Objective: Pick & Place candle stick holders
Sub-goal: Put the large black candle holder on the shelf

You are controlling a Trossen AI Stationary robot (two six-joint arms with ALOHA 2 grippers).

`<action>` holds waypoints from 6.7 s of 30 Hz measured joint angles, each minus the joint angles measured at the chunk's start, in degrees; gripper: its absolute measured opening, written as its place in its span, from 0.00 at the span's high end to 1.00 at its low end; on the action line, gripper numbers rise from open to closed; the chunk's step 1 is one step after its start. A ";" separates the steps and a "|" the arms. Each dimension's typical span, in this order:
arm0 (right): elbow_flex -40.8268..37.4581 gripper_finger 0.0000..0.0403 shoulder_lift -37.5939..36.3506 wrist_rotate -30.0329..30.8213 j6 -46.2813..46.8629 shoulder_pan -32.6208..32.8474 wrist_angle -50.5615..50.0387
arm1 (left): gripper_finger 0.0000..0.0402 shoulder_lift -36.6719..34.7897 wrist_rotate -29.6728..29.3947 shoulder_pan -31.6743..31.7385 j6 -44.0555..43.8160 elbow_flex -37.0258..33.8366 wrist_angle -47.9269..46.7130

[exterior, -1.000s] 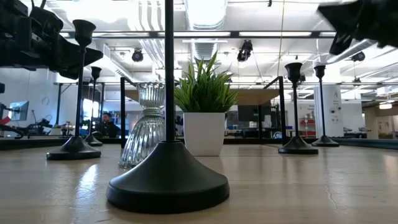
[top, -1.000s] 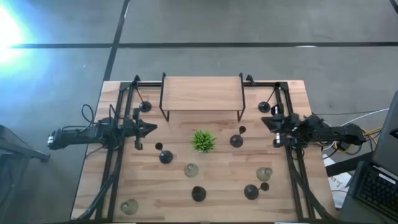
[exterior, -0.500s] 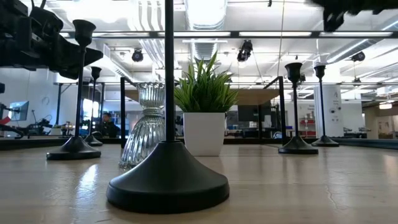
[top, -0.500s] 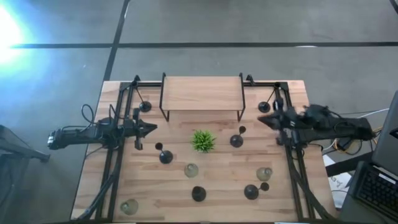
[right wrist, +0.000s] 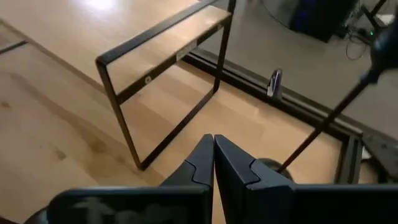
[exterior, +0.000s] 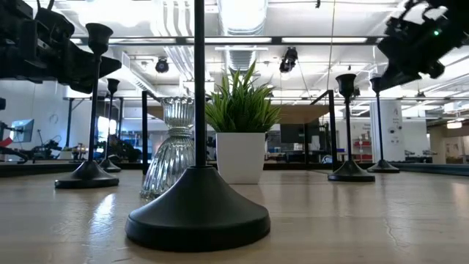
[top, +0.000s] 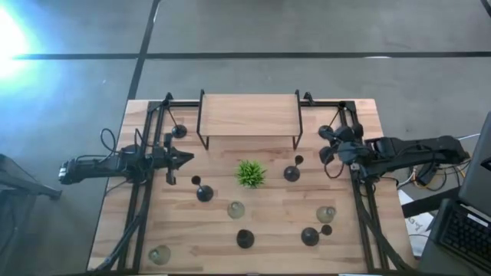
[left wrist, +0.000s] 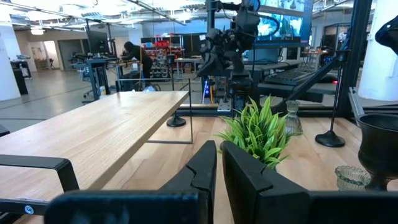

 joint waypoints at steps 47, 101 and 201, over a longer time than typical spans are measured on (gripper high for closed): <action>-9.63 0.51 -1.41 3.05 -4.66 -23.79 16.74 | 0.92 0.00 -0.02 0.01 0.00 0.00 0.01; 19.34 0.98 5.14 -30.47 -41.49 -37.50 30.96 | 0.92 -0.02 -0.01 0.00 0.00 0.00 0.00; 38.82 0.97 44.38 -55.34 -39.67 -49.31 36.40 | 0.92 0.00 0.00 0.01 -0.01 0.00 0.00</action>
